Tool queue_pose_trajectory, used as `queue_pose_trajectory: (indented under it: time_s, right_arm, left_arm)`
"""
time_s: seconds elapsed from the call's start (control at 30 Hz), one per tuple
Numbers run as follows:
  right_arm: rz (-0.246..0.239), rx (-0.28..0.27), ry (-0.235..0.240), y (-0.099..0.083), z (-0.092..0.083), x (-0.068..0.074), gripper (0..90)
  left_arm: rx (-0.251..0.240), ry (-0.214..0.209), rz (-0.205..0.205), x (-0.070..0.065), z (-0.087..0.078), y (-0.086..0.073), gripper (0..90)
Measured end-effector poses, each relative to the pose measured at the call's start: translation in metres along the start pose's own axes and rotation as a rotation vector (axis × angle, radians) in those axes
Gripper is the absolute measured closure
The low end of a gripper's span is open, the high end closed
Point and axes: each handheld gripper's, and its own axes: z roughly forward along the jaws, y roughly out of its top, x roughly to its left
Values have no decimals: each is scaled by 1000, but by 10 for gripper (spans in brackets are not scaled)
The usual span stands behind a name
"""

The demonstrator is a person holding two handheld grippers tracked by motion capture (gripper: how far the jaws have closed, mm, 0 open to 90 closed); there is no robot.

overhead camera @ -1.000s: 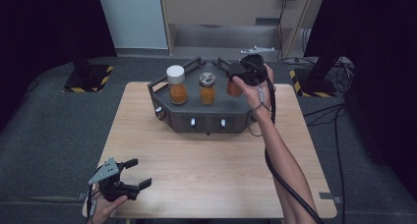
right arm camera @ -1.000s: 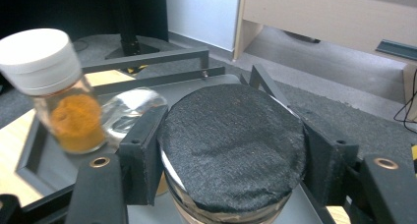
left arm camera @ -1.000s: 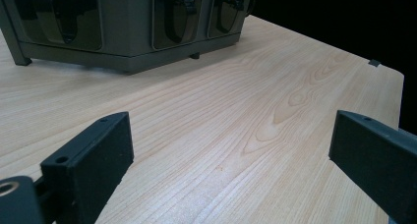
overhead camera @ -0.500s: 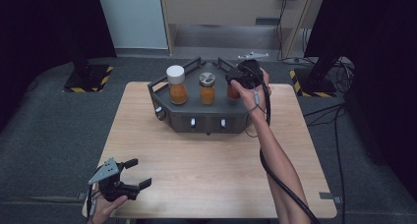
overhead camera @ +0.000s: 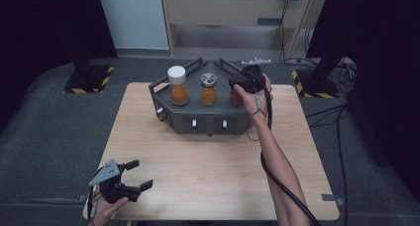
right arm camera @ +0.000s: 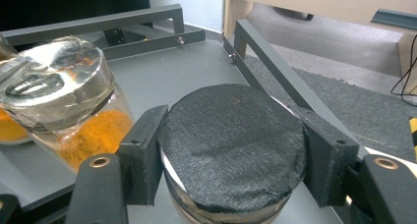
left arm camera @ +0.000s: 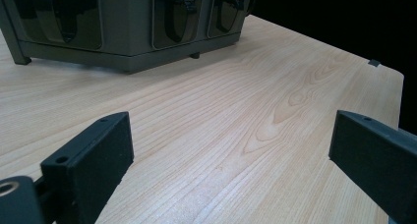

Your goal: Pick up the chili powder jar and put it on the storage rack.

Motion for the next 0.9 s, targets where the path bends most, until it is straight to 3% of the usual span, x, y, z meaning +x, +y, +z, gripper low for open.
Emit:
queue_pose_trajectory:
  time_s: [0.33, 0.77, 0.9]
  right_arm:
    - [25, -20, 5, -7, 2, -4, 347]
    - [20, -22, 6, -10, 1, -3, 340]
    - [10, -19, -9, -9, 1, -1, 283]
  left_arm:
    - [1, 0, 1, 0, 0, 0, 21]
    - [3, 0, 4, -1, 0, 0, 21]
    - [2, 0, 3, -1, 0, 0, 21]
